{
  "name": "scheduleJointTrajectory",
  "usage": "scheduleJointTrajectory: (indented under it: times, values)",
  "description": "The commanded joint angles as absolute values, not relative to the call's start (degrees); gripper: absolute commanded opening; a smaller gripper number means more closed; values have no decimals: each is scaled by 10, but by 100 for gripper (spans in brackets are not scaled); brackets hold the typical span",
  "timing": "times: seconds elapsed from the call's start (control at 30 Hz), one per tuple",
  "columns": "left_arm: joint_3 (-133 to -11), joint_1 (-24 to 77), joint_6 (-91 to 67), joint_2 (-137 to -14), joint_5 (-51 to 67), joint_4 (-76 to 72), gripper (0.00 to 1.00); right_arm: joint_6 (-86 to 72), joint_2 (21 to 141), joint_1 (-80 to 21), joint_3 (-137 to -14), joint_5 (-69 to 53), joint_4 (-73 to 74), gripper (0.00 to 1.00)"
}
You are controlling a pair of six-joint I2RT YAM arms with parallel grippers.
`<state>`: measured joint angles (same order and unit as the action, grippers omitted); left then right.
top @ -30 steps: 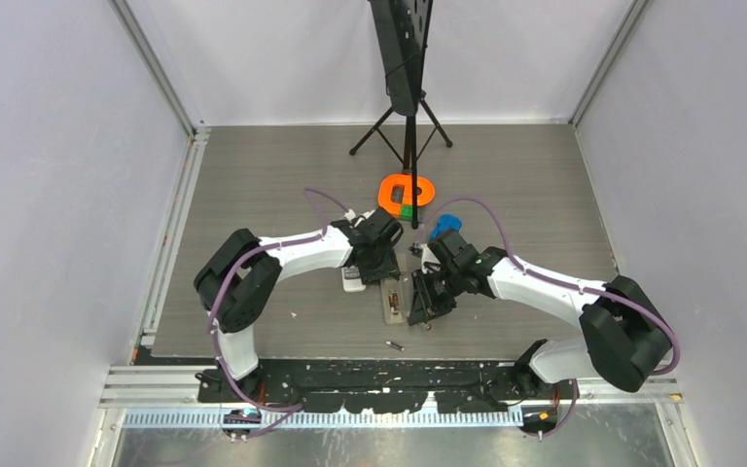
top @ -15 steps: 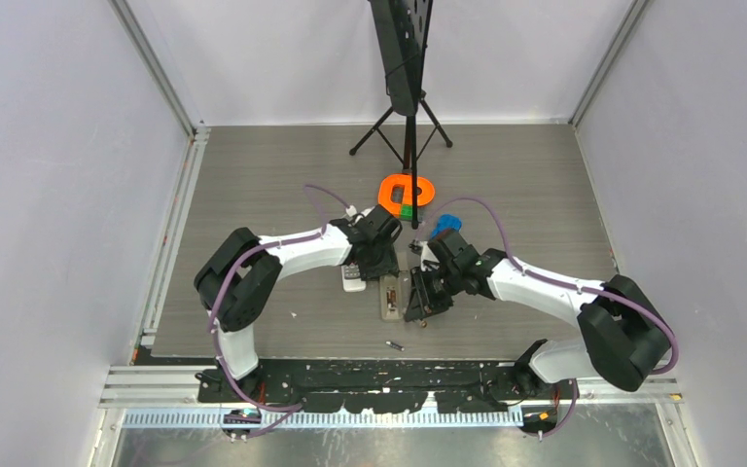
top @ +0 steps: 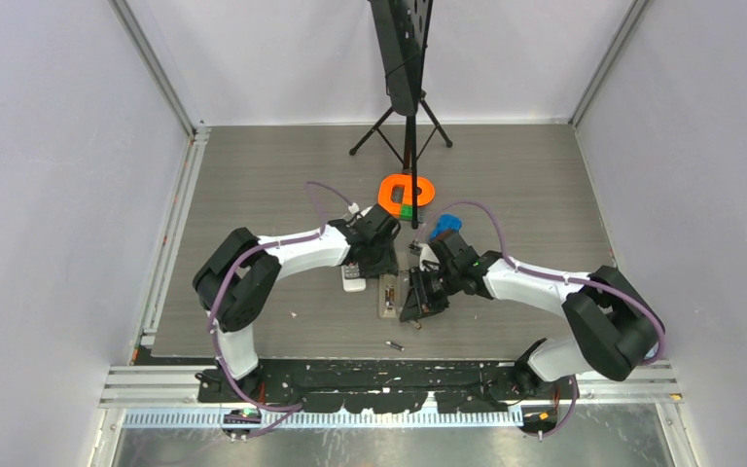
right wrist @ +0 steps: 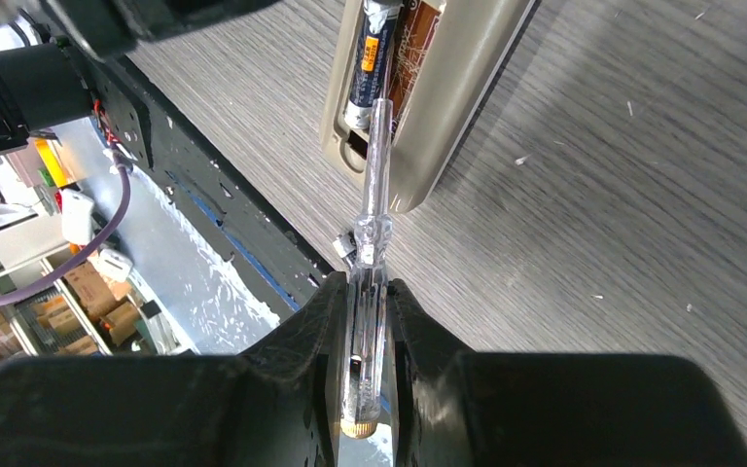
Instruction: Unload the batteries from the remote control
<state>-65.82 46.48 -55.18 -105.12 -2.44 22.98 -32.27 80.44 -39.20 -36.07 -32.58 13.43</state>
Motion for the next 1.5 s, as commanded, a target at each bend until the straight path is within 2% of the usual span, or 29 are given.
scheduleJointTrajectory:
  times: [0.0, 0.2, 0.63, 0.77, 0.93, 1.07, 1.2, 1.47]
  values:
    - [-620, 462, -544, -1100, -58, 231, 8, -302, 797, -394, -397, -355, 78, 0]
    - [-635, 462, -539, -1109, -71, 241, 8, -299, 754, -394, -390, -368, 112, 0]
    - [-643, 462, -537, -1108, -73, 252, 9, -296, 762, -394, -397, -338, 139, 0]
    - [-646, 462, -537, -1105, -74, 268, 20, -296, 739, -394, -401, -324, 150, 0]
    - [-639, 462, -535, -1080, -83, 275, 50, -298, 690, -394, -397, -275, 184, 0]
    - [-629, 462, -527, -1051, -86, 263, 69, -297, 655, -394, -387, -219, 225, 0]
    - [-624, 462, -517, -1024, -90, 253, 78, -311, 623, -394, -366, -167, 234, 0]
    - [-581, 462, -502, -954, -82, 210, 83, -338, 607, -394, -358, -30, 265, 0]
